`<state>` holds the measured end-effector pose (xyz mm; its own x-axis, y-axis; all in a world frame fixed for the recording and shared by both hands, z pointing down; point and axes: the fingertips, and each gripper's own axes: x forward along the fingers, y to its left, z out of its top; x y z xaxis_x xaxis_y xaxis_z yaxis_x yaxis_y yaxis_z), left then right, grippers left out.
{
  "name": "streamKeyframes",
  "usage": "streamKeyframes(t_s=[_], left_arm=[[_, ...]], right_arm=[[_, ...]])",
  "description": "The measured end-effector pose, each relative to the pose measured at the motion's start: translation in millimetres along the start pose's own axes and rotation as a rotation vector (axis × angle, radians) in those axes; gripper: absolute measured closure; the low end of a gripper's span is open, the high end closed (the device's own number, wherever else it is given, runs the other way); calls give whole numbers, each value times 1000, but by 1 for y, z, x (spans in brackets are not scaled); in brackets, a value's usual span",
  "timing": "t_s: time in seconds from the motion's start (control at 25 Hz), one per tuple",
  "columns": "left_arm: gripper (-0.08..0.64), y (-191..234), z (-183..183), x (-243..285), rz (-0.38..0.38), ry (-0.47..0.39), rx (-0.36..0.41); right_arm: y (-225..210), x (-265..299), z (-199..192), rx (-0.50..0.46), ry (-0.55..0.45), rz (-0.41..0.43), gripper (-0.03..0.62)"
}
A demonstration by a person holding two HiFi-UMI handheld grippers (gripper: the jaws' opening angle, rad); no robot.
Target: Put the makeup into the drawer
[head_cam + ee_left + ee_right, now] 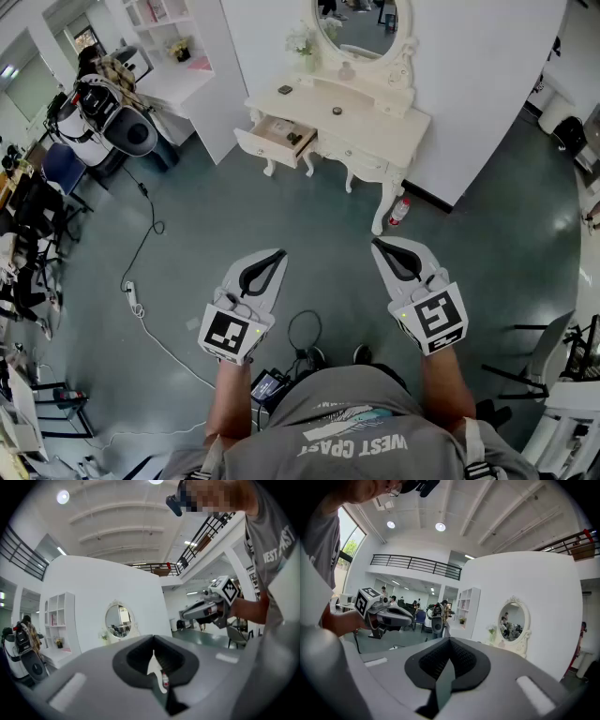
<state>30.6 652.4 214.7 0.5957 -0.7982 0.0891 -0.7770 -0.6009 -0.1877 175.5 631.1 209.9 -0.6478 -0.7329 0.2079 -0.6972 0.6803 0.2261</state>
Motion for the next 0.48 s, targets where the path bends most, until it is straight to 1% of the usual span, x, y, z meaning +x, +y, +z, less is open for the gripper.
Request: streamKeyframes(t_s=[0.2,0.4,0.48], left_arm=[[558,9,-2,-2,3,0,-6],[558,18,-2,-3,11,-5,23],[558,20,-5,-3,5,-8,15]], right_arm=[[3,7,4,-5,0,1,592],[6,13,6,-5,5,-1,592],[7,16,6,-3,9,-3,592]])
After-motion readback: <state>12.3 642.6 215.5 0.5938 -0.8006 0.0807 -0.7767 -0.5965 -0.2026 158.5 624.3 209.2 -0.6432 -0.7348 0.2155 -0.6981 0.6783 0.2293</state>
